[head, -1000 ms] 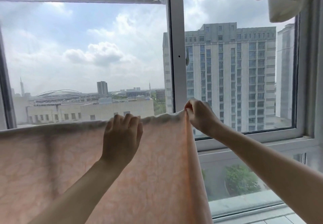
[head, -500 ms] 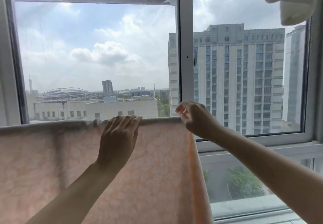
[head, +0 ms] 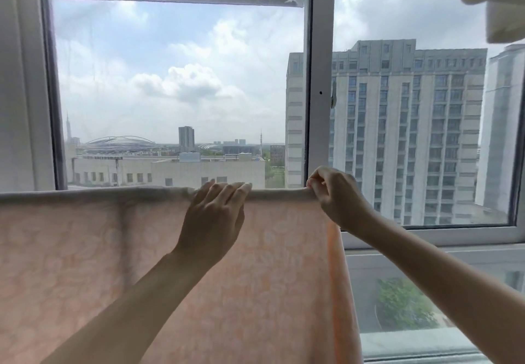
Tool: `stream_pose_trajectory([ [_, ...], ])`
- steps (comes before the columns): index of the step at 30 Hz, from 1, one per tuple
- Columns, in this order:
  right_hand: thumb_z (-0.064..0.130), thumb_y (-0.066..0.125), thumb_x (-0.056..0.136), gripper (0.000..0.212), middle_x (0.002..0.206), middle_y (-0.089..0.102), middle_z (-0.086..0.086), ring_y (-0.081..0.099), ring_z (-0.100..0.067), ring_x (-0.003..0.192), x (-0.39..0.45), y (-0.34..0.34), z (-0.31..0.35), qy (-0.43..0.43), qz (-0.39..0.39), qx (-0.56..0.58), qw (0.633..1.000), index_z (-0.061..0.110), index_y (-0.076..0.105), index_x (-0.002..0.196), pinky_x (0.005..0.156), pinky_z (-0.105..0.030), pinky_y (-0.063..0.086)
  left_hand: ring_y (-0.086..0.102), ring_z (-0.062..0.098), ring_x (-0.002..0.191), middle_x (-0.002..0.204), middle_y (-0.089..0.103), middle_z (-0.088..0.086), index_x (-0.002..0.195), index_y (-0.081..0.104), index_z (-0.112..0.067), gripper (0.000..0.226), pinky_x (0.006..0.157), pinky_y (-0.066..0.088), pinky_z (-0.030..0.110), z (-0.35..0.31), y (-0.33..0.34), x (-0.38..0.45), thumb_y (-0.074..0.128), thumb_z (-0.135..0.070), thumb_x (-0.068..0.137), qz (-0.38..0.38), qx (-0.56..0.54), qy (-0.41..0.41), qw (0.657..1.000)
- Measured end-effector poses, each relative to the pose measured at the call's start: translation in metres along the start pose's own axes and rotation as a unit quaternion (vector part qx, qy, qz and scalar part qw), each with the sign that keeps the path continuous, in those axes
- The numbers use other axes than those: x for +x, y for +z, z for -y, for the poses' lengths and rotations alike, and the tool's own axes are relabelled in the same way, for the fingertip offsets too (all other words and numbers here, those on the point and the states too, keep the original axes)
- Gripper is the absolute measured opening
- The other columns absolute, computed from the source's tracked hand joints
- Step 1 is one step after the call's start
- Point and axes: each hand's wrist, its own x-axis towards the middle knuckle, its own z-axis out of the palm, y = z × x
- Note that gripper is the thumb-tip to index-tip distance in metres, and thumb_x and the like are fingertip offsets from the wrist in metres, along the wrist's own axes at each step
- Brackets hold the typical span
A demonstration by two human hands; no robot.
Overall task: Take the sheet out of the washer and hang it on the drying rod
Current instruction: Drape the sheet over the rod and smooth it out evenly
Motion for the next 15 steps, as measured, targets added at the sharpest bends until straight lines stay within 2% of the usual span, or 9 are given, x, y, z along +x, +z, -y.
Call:
stream_pose_trajectory([
  [2, 0.015, 0.050, 0.099, 0.014, 0.084, 0.063, -0.001, 0.060, -0.012, 0.076, -0.004, -0.001, -0.007, 0.045, 0.013, 0.031, 0.998, 0.011, 0.061, 0.090, 0.068, -0.016, 0.049, 0.064, 0.026, 0.106, 0.114, 0.070, 0.007, 0.122, 0.064, -0.009, 0.030, 0.108, 0.039, 0.045, 0.011, 0.000, -0.006, 0.054, -0.014, 0.094, -0.004, 0.026, -0.011, 1.000],
  [5, 0.027, 0.044, 0.101, 0.020, 0.089, 0.065, -0.011, 0.064, -0.029, 0.081, -0.010, -0.002, -0.016, 0.136, 0.105, 0.122, 0.978, 0.014, 0.057, 0.094, 0.075, -0.042, 0.057, 0.065, 0.029, 0.106, 0.112, 0.070, 0.009, 0.120, 0.066, -0.007, 0.026, 0.107, 0.038, 0.044, 0.013, -0.001, -0.009, 0.055, -0.013, 0.096, -0.017, 0.030, -0.041, 0.999],
  [6, 0.030, 0.045, 0.101, 0.022, 0.091, 0.066, -0.012, 0.064, -0.030, 0.084, -0.014, -0.002, -0.017, 0.152, 0.141, 0.137, 0.969, 0.013, 0.058, 0.097, 0.077, -0.044, 0.057, 0.065, 0.029, 0.105, 0.111, 0.071, 0.009, 0.118, 0.066, -0.007, 0.026, 0.106, 0.038, 0.044, 0.012, -0.001, -0.009, 0.058, -0.012, 0.094, -0.019, 0.027, -0.049, 0.998],
  [8, 0.030, 0.053, 0.098, 0.021, 0.092, 0.065, -0.008, 0.065, -0.023, 0.085, -0.025, 0.000, -0.019, 0.141, 0.188, 0.119, 0.965, 0.009, 0.058, 0.100, 0.074, -0.036, 0.057, 0.066, 0.029, 0.102, 0.107, 0.072, 0.009, 0.115, 0.068, -0.007, 0.025, 0.101, 0.043, 0.042, 0.010, 0.000, -0.008, 0.061, -0.012, 0.091, -0.023, 0.018, -0.054, 0.998],
  [9, 0.025, 0.056, 0.096, 0.018, 0.088, 0.065, -0.007, 0.065, -0.023, 0.081, -0.031, 0.000, -0.021, 0.116, 0.183, 0.083, 0.973, 0.007, 0.058, 0.095, 0.070, -0.033, 0.057, 0.067, 0.029, 0.099, 0.105, 0.073, 0.009, 0.114, 0.069, -0.007, 0.024, 0.098, 0.045, 0.041, 0.010, -0.001, -0.006, 0.062, -0.012, 0.091, -0.024, 0.010, -0.054, 0.998],
  [11, 0.019, 0.059, 0.094, 0.020, 0.074, 0.064, -0.009, 0.063, -0.026, 0.070, -0.038, -0.002, -0.029, 0.082, 0.104, 0.005, 0.991, 0.005, 0.057, 0.080, 0.061, -0.034, 0.053, 0.068, 0.028, 0.095, 0.103, 0.074, 0.007, 0.112, 0.070, -0.008, 0.023, 0.091, 0.049, 0.038, 0.012, -0.001, -0.003, 0.062, -0.015, 0.092, -0.022, 0.000, -0.053, 0.998],
  [13, 0.018, 0.064, 0.091, 0.017, 0.070, 0.064, -0.006, 0.062, -0.020, 0.065, -0.041, -0.010, -0.039, 0.095, 0.004, -0.002, 0.995, 0.007, 0.060, 0.079, 0.056, -0.025, 0.049, 0.068, 0.027, 0.094, 0.103, 0.074, 0.006, 0.112, 0.071, -0.009, 0.023, 0.087, 0.051, 0.038, 0.013, 0.000, -0.001, 0.062, -0.017, 0.093, -0.015, -0.006, -0.055, 0.998],
  [15, 0.023, 0.066, 0.090, 0.016, 0.070, 0.064, -0.001, 0.063, -0.015, 0.064, -0.047, -0.012, -0.045, 0.099, -0.019, -0.007, 0.995, 0.010, 0.060, 0.082, 0.055, -0.020, 0.047, 0.068, 0.026, 0.095, 0.104, 0.074, 0.006, 0.112, 0.071, -0.009, 0.023, 0.088, 0.051, 0.039, 0.012, 0.001, -0.001, 0.064, -0.017, 0.092, -0.014, -0.017, -0.058, 0.998],
])
